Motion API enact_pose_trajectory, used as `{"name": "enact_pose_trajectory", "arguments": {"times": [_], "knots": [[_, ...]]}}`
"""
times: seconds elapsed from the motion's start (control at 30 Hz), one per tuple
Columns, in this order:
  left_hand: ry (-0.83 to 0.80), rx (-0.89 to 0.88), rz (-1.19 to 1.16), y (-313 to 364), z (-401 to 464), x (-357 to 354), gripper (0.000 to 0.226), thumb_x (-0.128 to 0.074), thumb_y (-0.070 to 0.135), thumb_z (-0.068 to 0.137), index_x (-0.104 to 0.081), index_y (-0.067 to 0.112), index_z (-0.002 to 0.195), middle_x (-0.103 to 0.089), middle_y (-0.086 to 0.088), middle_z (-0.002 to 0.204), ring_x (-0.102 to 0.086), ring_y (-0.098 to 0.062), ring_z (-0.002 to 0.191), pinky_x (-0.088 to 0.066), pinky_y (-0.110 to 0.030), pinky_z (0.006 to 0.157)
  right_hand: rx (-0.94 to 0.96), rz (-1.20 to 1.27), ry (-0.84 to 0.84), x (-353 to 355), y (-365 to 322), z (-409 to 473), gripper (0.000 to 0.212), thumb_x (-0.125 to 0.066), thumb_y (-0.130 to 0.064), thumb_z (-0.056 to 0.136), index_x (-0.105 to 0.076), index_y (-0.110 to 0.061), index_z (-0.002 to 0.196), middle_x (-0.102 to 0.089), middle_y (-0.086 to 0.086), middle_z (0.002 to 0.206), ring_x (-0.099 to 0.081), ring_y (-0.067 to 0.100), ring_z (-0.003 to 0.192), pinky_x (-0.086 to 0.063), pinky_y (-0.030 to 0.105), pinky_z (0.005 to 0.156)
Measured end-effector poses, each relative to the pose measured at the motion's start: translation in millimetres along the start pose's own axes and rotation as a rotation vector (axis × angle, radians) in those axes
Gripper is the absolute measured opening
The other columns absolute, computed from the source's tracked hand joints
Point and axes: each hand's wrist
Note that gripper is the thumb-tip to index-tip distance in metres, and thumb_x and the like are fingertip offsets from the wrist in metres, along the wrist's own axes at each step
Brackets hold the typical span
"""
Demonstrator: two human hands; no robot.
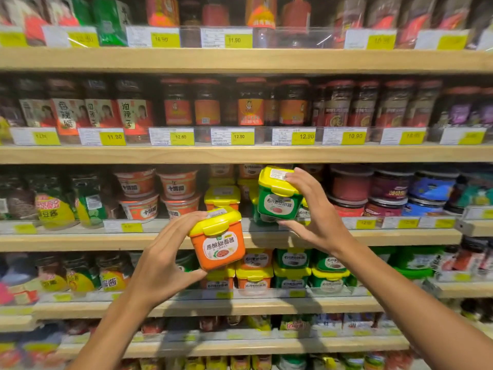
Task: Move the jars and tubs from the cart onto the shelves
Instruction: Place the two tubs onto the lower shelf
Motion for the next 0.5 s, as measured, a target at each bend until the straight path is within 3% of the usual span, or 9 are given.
{"name": "enact_pose_trajectory", "arguments": {"times": [0.2, 0.5], "knots": [[0.013, -0.031, -0.014, 1, 11, -1, 0.096, -0.095, 0.023, 0.063, -0.045, 0.007, 0.143, -0.050, -0.001, 0.148, -0.046, -0.015, 0.139, -0.038, -0.027, 0.114, 0.040, -0.026, -0.050, -9, 20, 12, 0.081, -0.079, -0.025, 0.085, -0.035, -0.002, 0.149, -0.035, 0.010, 0.156, -0.022, 0.029, 0.152, -0.031, 0.051, 0.119], [0.012, -0.022, -0.007, -6, 12, -3, 0.099, -0.096, 0.021, 0.061, -0.044, 0.008, 0.144, -0.049, 0.000, 0.149, -0.047, -0.017, 0.139, -0.043, -0.034, 0.112, -0.080, 0.119, -0.034, -26, 34, 21, 0.082, -0.085, -0.021, 0.079, -0.041, -0.015, 0.148, -0.040, 0.000, 0.151, -0.036, 0.019, 0.143, -0.038, 0.042, 0.116]]}}
Point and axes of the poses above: each hand's wrist, its own z-axis towards the middle knuckle, its own x-axis out of the back of the hand, y = z × x
